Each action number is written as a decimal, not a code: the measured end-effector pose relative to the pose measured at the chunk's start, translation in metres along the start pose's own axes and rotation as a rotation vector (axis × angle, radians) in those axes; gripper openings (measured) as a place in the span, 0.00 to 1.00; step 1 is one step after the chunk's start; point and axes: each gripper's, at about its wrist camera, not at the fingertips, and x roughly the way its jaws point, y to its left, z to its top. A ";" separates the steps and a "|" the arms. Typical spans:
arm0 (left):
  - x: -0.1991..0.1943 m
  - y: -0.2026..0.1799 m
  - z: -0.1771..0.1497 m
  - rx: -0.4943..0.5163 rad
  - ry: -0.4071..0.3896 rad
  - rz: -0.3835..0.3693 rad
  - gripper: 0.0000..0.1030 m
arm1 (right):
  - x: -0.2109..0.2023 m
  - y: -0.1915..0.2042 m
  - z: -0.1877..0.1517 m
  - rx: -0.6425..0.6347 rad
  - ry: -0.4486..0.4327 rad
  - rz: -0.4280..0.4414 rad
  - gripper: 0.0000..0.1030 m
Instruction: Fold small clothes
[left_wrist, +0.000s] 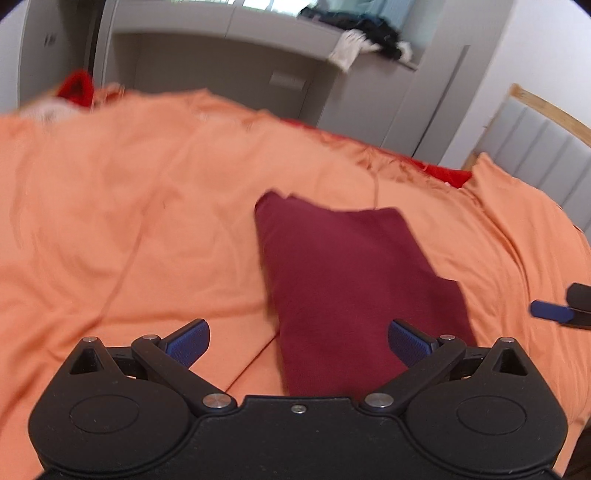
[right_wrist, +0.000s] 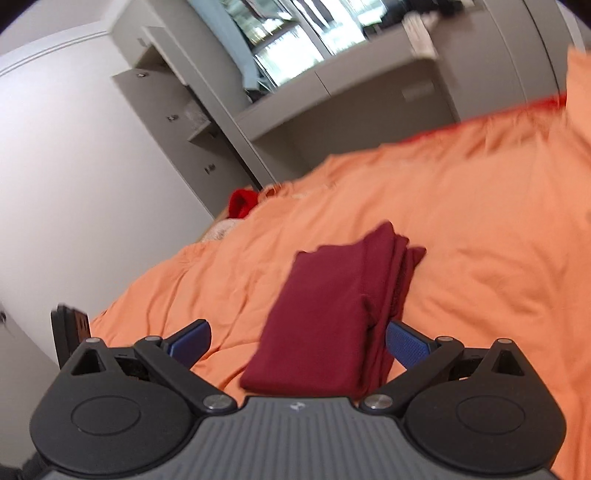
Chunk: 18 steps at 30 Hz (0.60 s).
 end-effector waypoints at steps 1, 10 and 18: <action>0.012 0.004 0.001 -0.019 0.018 -0.005 0.99 | 0.013 -0.012 0.005 0.026 0.025 0.005 1.00; 0.088 0.039 -0.005 -0.105 0.083 -0.160 0.99 | 0.100 -0.101 0.023 0.229 0.141 0.040 1.00; 0.115 0.030 -0.003 -0.122 0.090 -0.274 0.99 | 0.139 -0.112 0.034 0.239 0.129 0.158 1.00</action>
